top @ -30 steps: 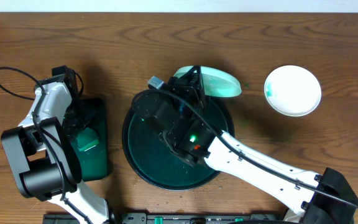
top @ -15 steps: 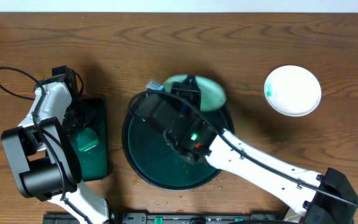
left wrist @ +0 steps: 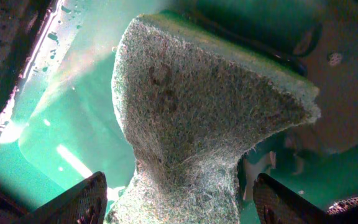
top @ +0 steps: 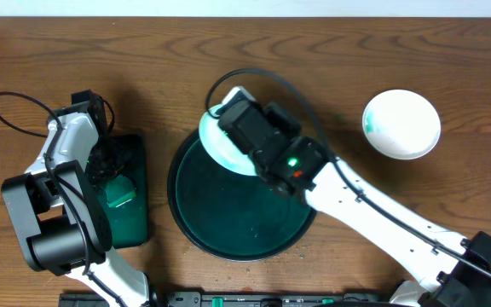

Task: Clean dirty plates on tray and stack at the side
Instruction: 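Carry the plate right and set it on the stacked plates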

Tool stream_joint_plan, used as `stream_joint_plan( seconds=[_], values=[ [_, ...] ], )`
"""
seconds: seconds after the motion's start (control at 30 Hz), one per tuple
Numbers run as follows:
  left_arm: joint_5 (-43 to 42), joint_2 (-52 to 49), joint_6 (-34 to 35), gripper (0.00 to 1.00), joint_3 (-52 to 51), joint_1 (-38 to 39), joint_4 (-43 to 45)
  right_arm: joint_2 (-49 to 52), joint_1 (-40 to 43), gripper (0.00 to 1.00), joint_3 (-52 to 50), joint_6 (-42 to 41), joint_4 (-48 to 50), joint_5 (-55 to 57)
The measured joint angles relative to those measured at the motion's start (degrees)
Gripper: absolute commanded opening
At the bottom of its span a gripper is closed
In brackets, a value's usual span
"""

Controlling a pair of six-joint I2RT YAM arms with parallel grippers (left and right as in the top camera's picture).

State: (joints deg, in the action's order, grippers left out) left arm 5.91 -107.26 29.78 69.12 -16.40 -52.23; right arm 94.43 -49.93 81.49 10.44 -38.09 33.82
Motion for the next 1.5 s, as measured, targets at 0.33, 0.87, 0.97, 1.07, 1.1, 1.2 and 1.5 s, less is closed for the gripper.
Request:
stream_joint_plan(
  seconds=[0.33,0.87,0.97,1.07,1.1,1.2,1.5],
  values=[
    [0.0,0.0,0.0,0.76,0.0,0.0,0.2,-0.4,9.0,0.01,0.1,-23.3,-6.4,-18.2],
    [0.0,0.0,0.0,0.76,0.0,0.0,0.1,-0.4,43.2,0.01,-0.3,-41.9,-13.0,-23.8],
    [0.0,0.0,0.0,0.76,0.0,0.0,0.1,-0.4,49.5,0.01,-1.4,-43.5,-13.8,-23.9],
    [0.0,0.0,0.0,0.76,0.0,0.0,0.1,-0.4,55.1,0.01,-3.0,-44.8,-14.3,-24.3],
    [0.0,0.0,0.0,0.76,0.0,0.0,0.1,-0.4,56.4,0.01,-3.5,-45.2,-14.3,-24.4],
    [0.0,0.0,0.0,0.76,0.0,0.0,0.1,-0.4,60.7,0.01,-6.0,-46.3,-14.1,-24.9],
    [0.0,0.0,0.0,0.76,0.0,0.0,0.1,-0.4,64.4,0.02,-17.5,-48.2,-5.9,-25.3]
  ],
)
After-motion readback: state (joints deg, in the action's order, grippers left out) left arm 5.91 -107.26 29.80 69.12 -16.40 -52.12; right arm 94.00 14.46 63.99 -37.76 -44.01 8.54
